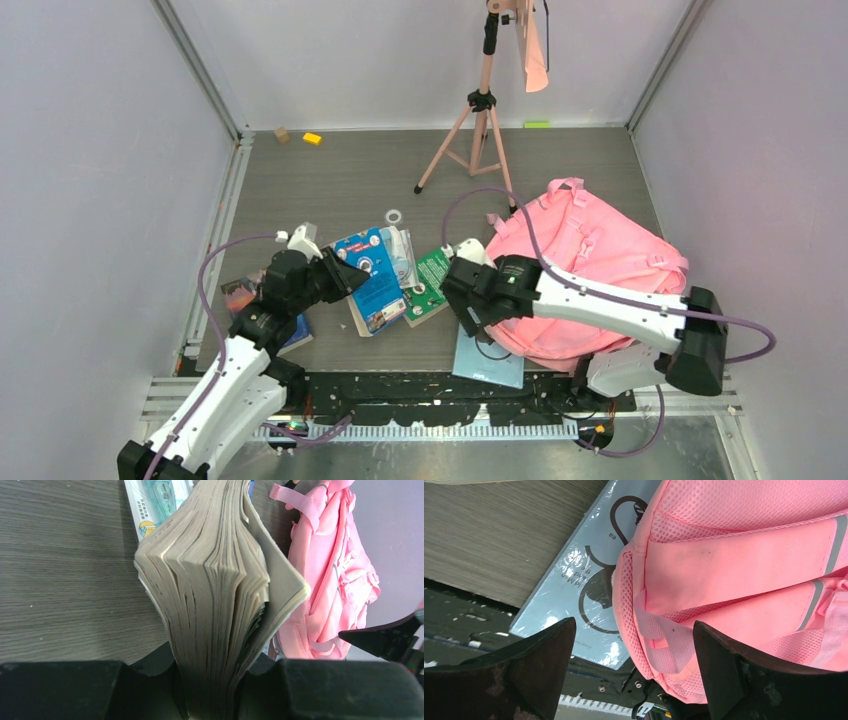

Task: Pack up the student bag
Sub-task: Place the book in the student bag, then pick up the book from the center of the board.

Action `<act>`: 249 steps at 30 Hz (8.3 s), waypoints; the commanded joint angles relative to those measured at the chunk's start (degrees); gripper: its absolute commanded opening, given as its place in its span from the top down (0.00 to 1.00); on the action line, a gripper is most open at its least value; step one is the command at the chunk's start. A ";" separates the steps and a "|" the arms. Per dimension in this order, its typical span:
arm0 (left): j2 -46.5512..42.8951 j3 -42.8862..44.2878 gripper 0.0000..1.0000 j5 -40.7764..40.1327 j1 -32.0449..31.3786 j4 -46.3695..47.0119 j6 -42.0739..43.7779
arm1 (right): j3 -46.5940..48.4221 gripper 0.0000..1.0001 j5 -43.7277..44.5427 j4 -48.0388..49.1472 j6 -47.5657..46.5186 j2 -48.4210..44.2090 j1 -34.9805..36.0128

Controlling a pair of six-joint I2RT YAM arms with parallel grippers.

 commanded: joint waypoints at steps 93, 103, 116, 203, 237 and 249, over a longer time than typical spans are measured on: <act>81.77 41.42 1.00 -8.32 -36.10 65.01 -27.82 | 26.69 1.00 -23.75 3.52 1.12 -6.79 -34.95; 81.83 43.89 0.67 -13.63 -37.15 55.59 -18.52 | 25.54 1.00 -22.61 3.93 1.38 -7.86 -34.95; 73.00 34.33 0.14 -12.22 -37.77 48.45 -14.85 | 24.09 1.00 -23.51 5.11 1.51 -9.44 -34.88; 50.60 19.11 0.25 -21.41 -39.67 6.36 42.56 | 16.34 1.00 -10.44 9.24 0.95 -15.34 -34.96; 42.20 16.60 1.00 -35.03 -46.04 7.14 43.03 | 16.86 1.00 -10.01 10.39 0.55 -15.79 -34.96; 26.26 17.45 1.00 -38.01 -46.14 -5.14 38.36 | 13.65 1.00 -6.91 10.79 -0.28 -15.37 -34.88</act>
